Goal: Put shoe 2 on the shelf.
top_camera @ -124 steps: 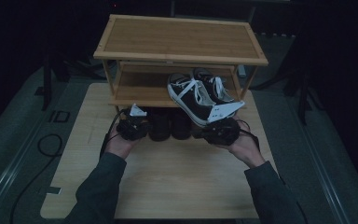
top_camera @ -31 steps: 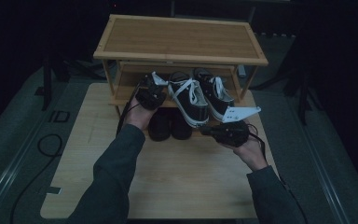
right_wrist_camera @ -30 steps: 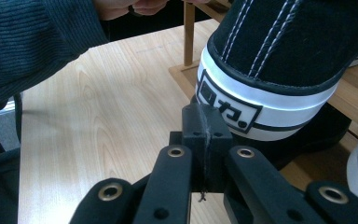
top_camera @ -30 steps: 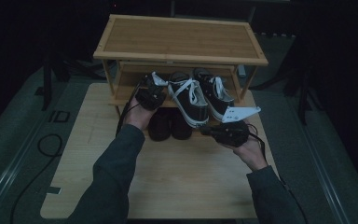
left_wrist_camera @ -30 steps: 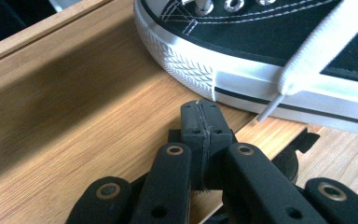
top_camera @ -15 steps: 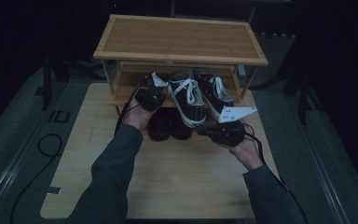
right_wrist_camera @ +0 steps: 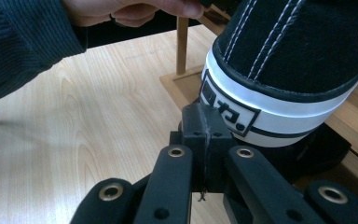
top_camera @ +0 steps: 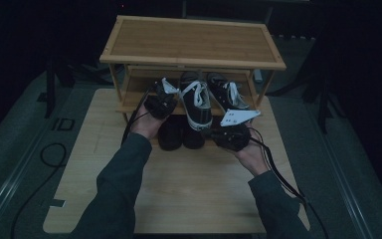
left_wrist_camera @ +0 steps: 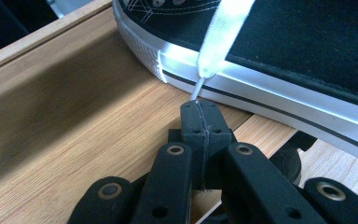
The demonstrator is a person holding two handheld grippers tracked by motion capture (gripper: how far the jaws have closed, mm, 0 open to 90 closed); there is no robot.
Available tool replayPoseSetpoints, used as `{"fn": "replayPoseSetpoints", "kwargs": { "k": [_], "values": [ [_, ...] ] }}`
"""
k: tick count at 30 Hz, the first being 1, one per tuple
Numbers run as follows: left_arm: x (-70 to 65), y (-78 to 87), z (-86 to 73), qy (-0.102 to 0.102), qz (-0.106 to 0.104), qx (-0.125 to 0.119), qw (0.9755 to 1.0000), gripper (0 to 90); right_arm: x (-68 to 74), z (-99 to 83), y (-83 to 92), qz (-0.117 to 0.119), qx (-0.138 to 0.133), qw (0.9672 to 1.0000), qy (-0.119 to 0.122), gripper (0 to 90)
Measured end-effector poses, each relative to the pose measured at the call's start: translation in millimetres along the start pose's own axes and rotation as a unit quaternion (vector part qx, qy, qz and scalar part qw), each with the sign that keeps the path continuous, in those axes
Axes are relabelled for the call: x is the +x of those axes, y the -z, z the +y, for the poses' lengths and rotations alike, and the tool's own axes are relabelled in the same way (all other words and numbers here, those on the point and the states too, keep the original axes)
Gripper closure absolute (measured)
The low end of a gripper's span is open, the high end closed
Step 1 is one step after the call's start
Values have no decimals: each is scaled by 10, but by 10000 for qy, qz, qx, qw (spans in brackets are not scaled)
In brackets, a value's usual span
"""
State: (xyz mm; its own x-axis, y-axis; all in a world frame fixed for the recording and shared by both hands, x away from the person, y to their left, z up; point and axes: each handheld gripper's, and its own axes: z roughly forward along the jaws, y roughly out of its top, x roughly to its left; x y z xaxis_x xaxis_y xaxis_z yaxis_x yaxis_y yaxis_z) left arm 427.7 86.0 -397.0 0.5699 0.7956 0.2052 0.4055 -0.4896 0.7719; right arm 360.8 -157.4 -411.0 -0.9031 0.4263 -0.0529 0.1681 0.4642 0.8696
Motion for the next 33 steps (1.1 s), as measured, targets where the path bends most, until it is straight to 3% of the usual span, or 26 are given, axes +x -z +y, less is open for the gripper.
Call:
{"fn": "replayPoseSetpoints", "kwargs": {
  "k": [3, 8, 16, 18, 26, 28, 33],
  "values": [
    [-18, 2, 0, -25, 70, 2, 10000, 900, -2, 27, -25, -80, -4, 10000, 15, 900],
    [-6, 4, -10, 23, 10, -33, 10000, 900, 20, 20, -79, -113, 22, 9999, 3, 898],
    [75, 62, -44, -79, 207, 175, 9996, 900, 13, 53, 51, -181, -87, 9998, 44, 897],
    [88, 52, -66, 112, 101, 28, 9999, 900, -2, 50, 41, -284, -32, 9996, 21, 900],
    [93, 57, -70, 38, 124, 67, 9999, 900, 0, 54, -12, -238, -150, 9996, -27, 900],
    [78, 47, -69, 125, 118, 1, 9999, 900, 3, 64, -32, -245, -163, 9996, -49, 900],
    [83, 50, -72, 99, 123, 17, 9999, 900, 9, 127, -96, -215, -131, 9997, 36, 900]
  ]
}}
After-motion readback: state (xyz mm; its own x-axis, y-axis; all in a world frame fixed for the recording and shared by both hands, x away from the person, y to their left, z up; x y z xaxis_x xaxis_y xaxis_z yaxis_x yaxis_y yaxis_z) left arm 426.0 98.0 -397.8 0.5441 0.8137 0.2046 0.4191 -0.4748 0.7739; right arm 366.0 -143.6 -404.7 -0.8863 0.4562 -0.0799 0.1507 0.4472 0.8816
